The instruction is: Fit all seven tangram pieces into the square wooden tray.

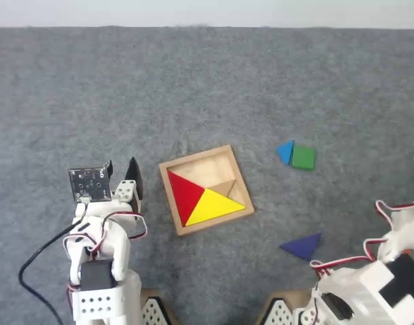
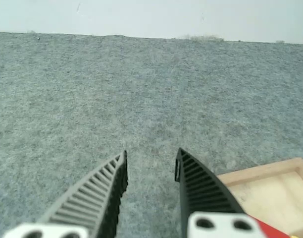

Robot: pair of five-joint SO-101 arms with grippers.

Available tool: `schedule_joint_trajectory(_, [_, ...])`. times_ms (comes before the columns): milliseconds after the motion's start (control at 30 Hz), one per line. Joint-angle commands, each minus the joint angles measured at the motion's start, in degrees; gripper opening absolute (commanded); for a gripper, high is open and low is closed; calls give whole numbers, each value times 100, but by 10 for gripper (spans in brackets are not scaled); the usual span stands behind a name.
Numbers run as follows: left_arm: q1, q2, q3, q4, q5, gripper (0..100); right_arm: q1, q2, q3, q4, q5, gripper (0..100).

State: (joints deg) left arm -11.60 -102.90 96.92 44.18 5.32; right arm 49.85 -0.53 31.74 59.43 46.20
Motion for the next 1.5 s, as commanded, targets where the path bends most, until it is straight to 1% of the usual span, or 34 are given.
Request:
schedule_joint_trajectory(0, [44, -88, -48, 97, -70, 152, 189, -57, -747, 382, -70, 140])
schedule_joint_trajectory(167, [44, -88, -48, 97, -70, 152, 233, -48, -624, 418, -26, 140])
schedule_joint_trajectory(233, [44, -88, -48, 97, -70, 152, 198, -48, -396, 418, 211, 140])
schedule_joint_trajectory(500, [44, -88, -48, 97, -70, 152, 180, 4, 79, 356, 738, 141])
schedule_joint_trajectory(733, [44, -88, -48, 97, -70, 152, 207, 4, 185, 66, 721, 144])
schedule_joint_trajectory(900, [44, -88, -48, 97, -70, 152, 207, -57, 185, 101, 738, 218])
schedule_joint_trajectory(1467, [44, -88, -48, 97, -70, 152, 110, 13, 281, 31, 747, 219])
